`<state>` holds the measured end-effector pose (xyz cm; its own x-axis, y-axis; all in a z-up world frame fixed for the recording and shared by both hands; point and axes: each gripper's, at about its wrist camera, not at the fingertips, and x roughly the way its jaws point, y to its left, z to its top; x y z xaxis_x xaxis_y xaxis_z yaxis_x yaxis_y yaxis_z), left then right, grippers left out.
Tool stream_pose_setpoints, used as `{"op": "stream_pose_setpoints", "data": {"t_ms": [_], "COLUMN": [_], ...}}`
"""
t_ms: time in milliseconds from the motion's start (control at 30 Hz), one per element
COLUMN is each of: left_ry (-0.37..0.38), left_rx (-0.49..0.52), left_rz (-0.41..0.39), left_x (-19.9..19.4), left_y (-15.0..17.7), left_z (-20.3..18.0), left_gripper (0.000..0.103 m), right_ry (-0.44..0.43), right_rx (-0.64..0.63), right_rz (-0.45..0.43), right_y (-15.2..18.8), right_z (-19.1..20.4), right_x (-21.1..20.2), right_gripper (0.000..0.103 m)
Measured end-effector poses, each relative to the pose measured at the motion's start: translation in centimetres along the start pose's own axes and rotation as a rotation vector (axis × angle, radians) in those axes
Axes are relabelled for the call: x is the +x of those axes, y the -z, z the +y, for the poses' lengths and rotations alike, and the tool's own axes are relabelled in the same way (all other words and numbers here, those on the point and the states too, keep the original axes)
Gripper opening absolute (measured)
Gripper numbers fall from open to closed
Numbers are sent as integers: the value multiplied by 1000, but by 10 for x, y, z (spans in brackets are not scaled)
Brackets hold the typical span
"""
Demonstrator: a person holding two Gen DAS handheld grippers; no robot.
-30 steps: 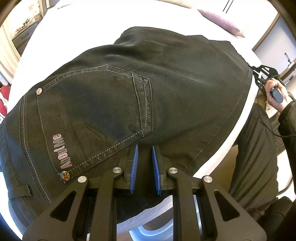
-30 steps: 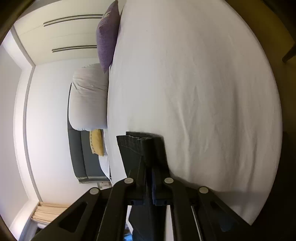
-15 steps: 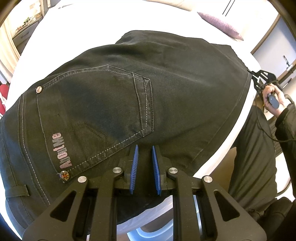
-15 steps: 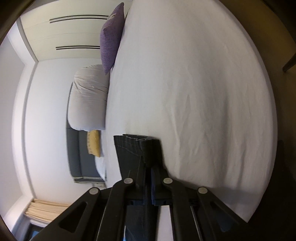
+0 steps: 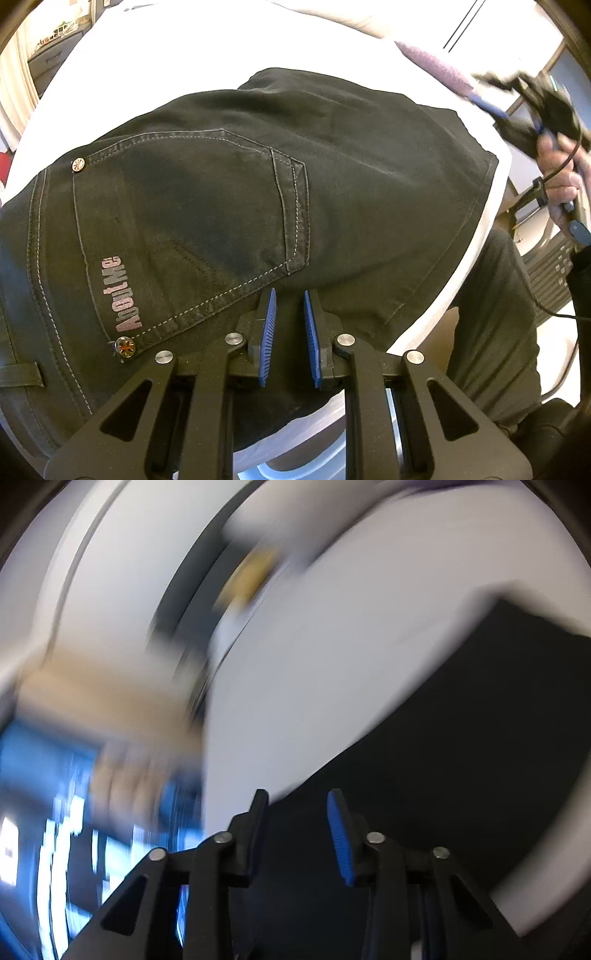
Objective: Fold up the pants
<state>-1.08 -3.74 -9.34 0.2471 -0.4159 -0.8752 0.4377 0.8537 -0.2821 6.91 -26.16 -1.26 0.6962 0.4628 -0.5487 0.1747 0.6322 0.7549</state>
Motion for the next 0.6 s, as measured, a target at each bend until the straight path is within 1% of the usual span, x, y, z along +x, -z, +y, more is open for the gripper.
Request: {"op": "stream_pose_setpoints", "data": {"t_ms": [33,67,100,133,167,200,267,300,333,367,400,433,500,533,567,600], "left_ry": [7,14,18,22,27,31,44,52,60,67,72,77,76,73,70,67], "left_rx": [-8,-17,-21,-25,-28,-30,-30,-33,-38,-42,-46,-49,-47,-44,-44,-44], "left_rz": [-4,-10,-13,-17,-21,-23,-25,-27,-28,-30,-31,-32,-34,-34,-34,-35], "left_x": [-1,-3,-3,-4,-5,-5,-7,-7,-8,-8,-8,-8,-9,-10,-10,-11], "left_y": [1,2,2,4,5,6,7,7,7,8,7,8,8,7,7,7], "left_z": [3,5,6,7,9,11,15,18,20,23,25,27,28,26,26,25], "left_gripper": [15,15,15,15,15,15,15,15,15,15,15,15,15,15,15,15], "right_ry": [-47,-73,-78,-79,-73,-55,-20,14,48,49,44,41,110,131,148,140], "right_rx": [-54,-88,-104,-121,-107,-78,-58,-52,-43,-22,-6,6,33,63,94,89], "right_rz": [118,215,261,327,371,396,456,470,478,473,450,404,266,228,196,178], "right_y": [8,17,25,32,36,37,40,39,39,36,33,26,6,-3,-8,-11], "right_z": [25,44,53,61,62,58,49,43,36,29,26,22,12,7,3,9], "right_x": [37,73,93,123,147,166,201,214,226,232,234,232,222,217,211,202], "right_gripper": [28,25,24,21,20,19,18,14,3,0,0,0,0,3,7,7]}}
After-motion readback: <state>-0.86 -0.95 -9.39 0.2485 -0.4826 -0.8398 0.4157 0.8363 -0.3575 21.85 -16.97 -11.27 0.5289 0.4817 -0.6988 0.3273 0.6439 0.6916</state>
